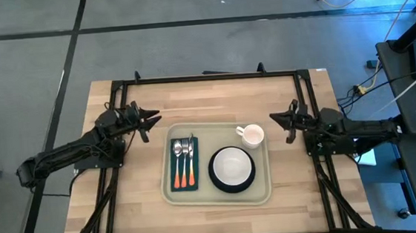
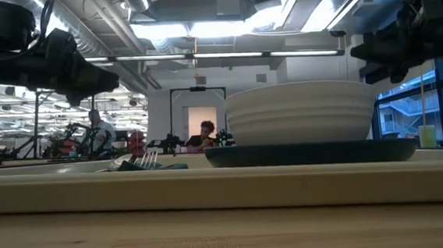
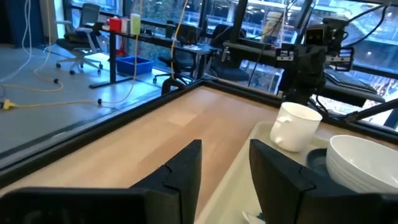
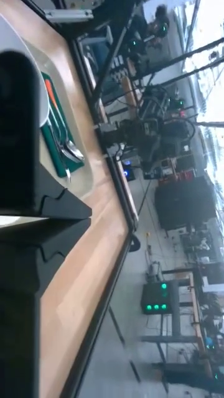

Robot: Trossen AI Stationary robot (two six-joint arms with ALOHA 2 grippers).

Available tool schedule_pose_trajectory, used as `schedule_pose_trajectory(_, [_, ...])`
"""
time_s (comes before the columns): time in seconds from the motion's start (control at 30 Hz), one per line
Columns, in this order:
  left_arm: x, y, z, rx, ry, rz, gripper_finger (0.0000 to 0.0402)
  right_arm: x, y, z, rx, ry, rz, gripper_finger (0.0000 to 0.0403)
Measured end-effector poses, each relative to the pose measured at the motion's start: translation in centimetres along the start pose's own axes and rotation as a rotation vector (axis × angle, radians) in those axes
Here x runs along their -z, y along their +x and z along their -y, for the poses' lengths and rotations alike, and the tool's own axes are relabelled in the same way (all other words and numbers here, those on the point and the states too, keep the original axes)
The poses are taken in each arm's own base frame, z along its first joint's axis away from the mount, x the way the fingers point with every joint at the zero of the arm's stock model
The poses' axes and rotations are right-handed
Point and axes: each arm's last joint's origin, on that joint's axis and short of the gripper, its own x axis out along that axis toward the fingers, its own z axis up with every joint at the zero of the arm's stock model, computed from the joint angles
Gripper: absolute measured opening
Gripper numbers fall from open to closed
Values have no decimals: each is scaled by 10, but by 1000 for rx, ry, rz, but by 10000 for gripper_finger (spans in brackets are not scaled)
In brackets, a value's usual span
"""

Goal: Set up tray
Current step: Return to Home Position

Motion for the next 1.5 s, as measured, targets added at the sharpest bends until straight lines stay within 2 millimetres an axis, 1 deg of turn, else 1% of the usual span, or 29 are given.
schedule_pose_trajectory(0.2, [1, 0, 0, -2, -3, -6, 127, 1, 0, -2, -81, -5, -27, 21])
schedule_pose_trajectory(0.33, [1, 0, 0, -2, -3, -7, 127, 3, -1, -5, -178, -7, -66, 22])
schedule_pose_trajectory(0.43, [1, 0, 0, -3, -4, -8, 127, 4, -1, -6, -217, -6, -75, 23])
schedule_pose_trajectory(1.5, [1, 0, 0, -4, -4, -13, 127, 3, -1, -6, -222, -5, -73, 23])
